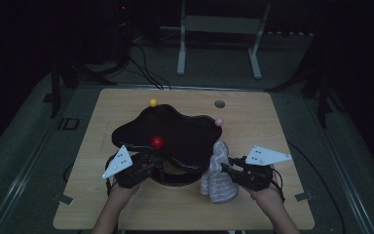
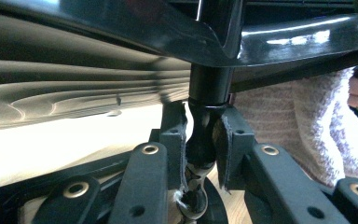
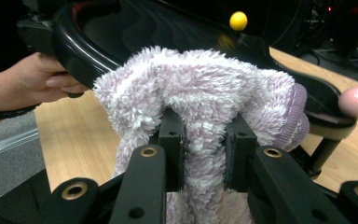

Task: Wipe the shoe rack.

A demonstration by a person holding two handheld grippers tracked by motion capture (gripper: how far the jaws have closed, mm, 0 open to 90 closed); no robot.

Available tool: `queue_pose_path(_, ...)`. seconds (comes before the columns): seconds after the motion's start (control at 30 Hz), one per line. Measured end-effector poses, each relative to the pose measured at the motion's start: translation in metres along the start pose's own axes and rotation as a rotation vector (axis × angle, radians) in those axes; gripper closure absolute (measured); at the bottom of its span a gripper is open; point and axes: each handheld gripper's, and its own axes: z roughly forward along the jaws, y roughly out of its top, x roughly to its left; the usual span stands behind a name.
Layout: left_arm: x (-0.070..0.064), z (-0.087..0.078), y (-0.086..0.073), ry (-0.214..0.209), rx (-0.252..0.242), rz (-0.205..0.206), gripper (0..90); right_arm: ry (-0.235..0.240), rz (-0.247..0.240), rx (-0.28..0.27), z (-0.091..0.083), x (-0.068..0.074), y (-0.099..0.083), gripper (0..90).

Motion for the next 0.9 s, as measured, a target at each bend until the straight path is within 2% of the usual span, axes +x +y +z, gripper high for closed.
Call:
queue_pose_path(0.1, 0.000, 0.000, 0.000, 0.002, -0.004, -0.001, 75.6, -0.013, 0.008, 0.030, 0.004, -0.005, -0.005, 73.6)
queue_pose_path(0.2, 0.000, 0.000, 0.000, 0.002, -0.003, 0.000, 75.6, -0.022, 0.018, 0.032, 0.005, -0.007, -0.006, 73.6)
queue_pose_path(0.27, 0.000, 0.000, 0.000, 0.001, -0.002, 0.001, 75.6, -0.035, 0.011, 0.021, 0.002, -0.007, -0.004, 73.5)
queue_pose_path(0.3, 0.000, 0.000, 0.000, 0.001, -0.004, -0.001, 75.6, -0.048, 0.015, -0.011, -0.003, -0.008, 0.001, 73.5)
queue_pose_path(0.43, -0.001, 0.001, -0.001, 0.001, -0.002, 0.001, 75.6, -0.051, -0.004, 0.010, 0.001, -0.006, 0.001, 73.6)
queue_pose_path(0.47, -0.001, 0.001, 0.000, 0.006, -0.004, -0.001, 75.6, -0.042, 0.014, 0.018, 0.006, -0.007, -0.004, 73.7)
queue_pose_path(0.63, -0.001, 0.001, 0.000, 0.005, 0.002, -0.001, 75.5, -0.043, 0.018, 0.028, 0.005, -0.011, -0.004, 73.5)
queue_pose_path(0.73, -0.001, 0.001, 0.000, 0.004, 0.004, 0.001, 75.5, -0.055, 0.010, 0.001, 0.002, -0.012, 0.000, 73.1)
queue_pose_path(0.83, -0.001, 0.001, 0.001, 0.006, 0.004, 0.000, 75.5, -0.056, 0.003, 0.017, 0.007, -0.013, -0.002, 73.2)
queue_pose_path(0.9, -0.001, 0.001, 0.001, 0.007, 0.007, 0.001, 75.6, -0.053, 0.024, 0.037, 0.012, -0.016, -0.009, 73.4)
